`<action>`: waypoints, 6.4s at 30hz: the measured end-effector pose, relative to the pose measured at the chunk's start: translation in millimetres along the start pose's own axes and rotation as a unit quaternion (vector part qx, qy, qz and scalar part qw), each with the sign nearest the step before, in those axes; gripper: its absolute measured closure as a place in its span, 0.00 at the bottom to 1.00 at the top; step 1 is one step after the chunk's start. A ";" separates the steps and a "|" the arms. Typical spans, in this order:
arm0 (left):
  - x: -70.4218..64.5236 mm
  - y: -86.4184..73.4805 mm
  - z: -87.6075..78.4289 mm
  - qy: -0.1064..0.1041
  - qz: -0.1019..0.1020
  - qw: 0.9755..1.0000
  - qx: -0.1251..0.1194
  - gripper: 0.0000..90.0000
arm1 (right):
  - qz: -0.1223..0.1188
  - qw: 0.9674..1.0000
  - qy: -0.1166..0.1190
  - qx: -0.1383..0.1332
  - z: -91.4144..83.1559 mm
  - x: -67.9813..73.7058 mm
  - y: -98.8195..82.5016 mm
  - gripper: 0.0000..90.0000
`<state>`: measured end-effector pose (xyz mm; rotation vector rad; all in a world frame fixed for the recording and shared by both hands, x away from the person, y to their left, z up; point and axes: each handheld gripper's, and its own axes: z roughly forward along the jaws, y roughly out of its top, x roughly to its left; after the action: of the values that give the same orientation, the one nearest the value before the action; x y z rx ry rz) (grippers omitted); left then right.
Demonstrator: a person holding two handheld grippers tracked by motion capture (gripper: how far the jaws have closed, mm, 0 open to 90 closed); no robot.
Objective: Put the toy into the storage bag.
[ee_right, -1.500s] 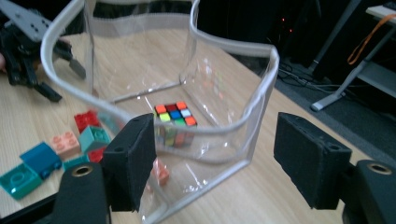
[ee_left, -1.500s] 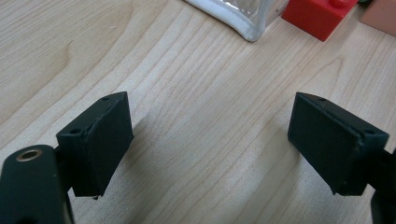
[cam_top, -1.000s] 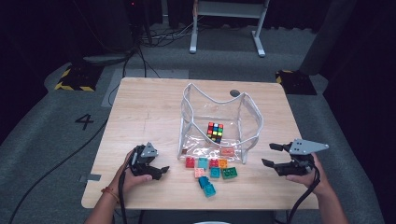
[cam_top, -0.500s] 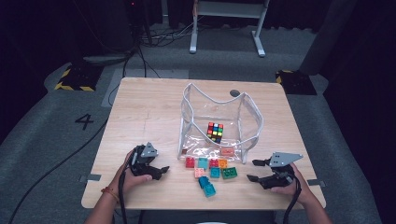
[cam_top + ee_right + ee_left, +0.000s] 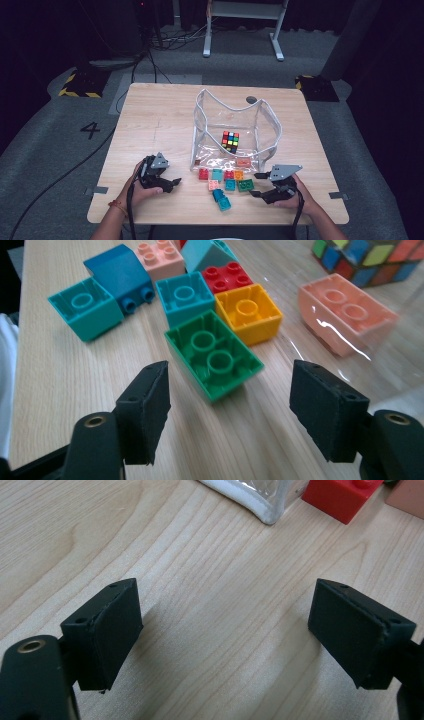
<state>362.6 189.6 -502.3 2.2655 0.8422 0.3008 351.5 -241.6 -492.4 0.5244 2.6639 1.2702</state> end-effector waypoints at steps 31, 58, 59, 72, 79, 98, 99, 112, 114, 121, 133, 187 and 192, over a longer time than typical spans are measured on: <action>-0.7 -0.3 0.3 -0.005 -0.005 1.000 0.000 0.16 | -0.037 0.999 0.025 0.019 -3.8 5.7 -11.5 0.66; -0.8 -0.3 0.4 -0.006 -0.005 1.000 0.000 0.16 | 0.054 0.988 -0.135 -0.050 -83.1 -46.5 -23.3 0.66; -0.8 -0.3 0.4 -0.006 -0.005 1.000 0.000 0.16 | 0.056 0.987 -0.140 -0.054 -84.9 -49.4 -21.4 0.66; -0.8 -0.3 0.4 -0.006 -0.005 1.000 0.000 0.16 | 0.071 0.976 -0.190 -0.078 -105.4 -91.3 14.3 0.66; -0.8 -0.3 0.4 -0.006 -0.005 1.000 0.000 0.16 | 0.076 0.974 -0.195 -0.085 -110.6 -109.2 37.3 0.66; -0.6 -0.2 0.3 -0.006 -0.003 1.000 0.000 0.16 | 0.037 0.974 -0.198 -0.106 -131.9 -127.0 110.1 0.66; -0.6 -0.2 0.5 -0.007 -0.004 1.000 0.000 0.16 | 0.036 0.974 -0.198 -0.108 -131.7 -126.0 112.3 0.66; -0.2 0.1 0.4 -0.007 0.000 1.000 0.001 0.16 | 0.011 0.981 -0.153 -0.120 -112.6 -111.1 145.5 0.66; -0.2 0.1 0.5 -0.007 0.000 1.000 0.001 0.16 | 0.006 0.982 -0.147 -0.119 -107.4 -108.3 149.9 0.66; -0.2 0.1 0.4 -0.007 0.000 1.000 0.001 0.16 | -0.020 0.988 -0.116 -0.102 -87.2 -97.8 165.2 0.66; -0.2 0.1 0.5 -0.007 0.000 1.000 0.001 0.16 | -0.076 0.995 -0.060 -0.034 -51.3 -94.8 184.2 0.66; -0.6 -0.1 0.5 -0.008 -0.002 1.000 0.001 0.16 | -0.102 0.978 -0.054 0.173 -41.9 -94.5 182.6 0.46; -0.5 -0.1 0.5 -0.008 -0.002 1.000 0.001 0.16 | -0.091 0.986 -0.068 0.124 -54.6 -90.7 178.5 0.39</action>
<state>362.3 189.0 -502.7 2.2651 0.8387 0.2808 465.0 -210.8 -321.4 0.3720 2.6955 0.8285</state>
